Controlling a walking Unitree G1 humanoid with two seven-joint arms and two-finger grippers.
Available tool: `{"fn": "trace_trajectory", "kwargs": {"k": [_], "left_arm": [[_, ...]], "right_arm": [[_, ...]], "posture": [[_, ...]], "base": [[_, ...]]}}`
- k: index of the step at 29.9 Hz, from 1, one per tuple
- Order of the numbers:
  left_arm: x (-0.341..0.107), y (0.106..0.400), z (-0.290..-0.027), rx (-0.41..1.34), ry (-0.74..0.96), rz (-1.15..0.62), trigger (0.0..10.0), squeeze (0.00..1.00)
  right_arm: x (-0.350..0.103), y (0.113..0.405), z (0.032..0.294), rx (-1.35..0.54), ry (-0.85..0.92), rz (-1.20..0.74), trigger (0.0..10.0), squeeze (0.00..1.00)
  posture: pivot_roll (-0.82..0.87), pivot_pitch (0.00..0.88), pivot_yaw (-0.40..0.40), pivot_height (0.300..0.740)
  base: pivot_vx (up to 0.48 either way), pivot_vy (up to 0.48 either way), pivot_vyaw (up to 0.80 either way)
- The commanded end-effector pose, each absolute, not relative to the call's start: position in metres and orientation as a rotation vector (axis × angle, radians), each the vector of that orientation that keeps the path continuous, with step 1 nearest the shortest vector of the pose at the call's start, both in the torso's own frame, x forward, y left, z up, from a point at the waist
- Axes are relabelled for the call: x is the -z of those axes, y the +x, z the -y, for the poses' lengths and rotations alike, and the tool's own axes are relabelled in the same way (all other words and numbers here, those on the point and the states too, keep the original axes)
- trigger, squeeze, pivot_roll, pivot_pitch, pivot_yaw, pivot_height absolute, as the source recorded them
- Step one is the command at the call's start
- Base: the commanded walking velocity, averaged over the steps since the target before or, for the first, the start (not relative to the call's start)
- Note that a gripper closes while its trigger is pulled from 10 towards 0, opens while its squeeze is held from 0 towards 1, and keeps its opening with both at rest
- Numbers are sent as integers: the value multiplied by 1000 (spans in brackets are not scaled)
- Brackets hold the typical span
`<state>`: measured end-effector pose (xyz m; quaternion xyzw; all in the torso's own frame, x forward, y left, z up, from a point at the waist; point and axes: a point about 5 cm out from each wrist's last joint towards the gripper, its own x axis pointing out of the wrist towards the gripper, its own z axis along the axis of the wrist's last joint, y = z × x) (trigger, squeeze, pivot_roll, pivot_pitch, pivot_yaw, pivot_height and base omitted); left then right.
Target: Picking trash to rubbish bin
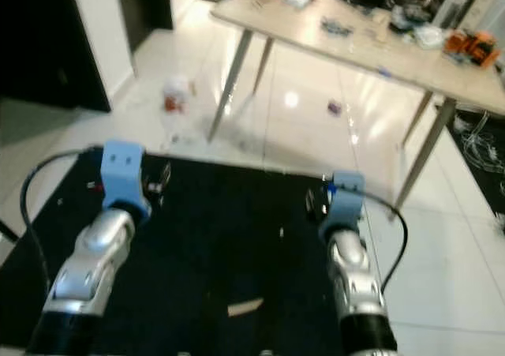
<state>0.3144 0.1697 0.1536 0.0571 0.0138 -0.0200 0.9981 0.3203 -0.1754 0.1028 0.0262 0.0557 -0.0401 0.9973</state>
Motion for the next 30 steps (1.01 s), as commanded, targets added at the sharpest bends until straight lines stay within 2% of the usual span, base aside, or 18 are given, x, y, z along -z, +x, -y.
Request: {"fn": "trace_trajectory", "kwargs": {"k": [1,11,21,30], "left_arm": [[-148,312,-168,52,124,-47,10000,0],[-149,311,-165,78,119,-41,10000,0],[-149,313,-163,88,121,-46,10000,0],[-149,313,-163,88,117,-43,10000,0]], "right_arm": [[-102,320,178,87,48,-117,10000,0],[-108,321,179,91,48,-101,10000,0],[-115,323,185,115,41,-67,10000,0],[-116,322,186,118,33,-63,10000,0]], "posture": [[-46,146,-60,740],[-49,145,-56,740],[-53,146,-48,740],[-52,145,-52,740]], "base": [[465,0,0],[466,0,0],[466,0,-726],[466,0,0]]}}
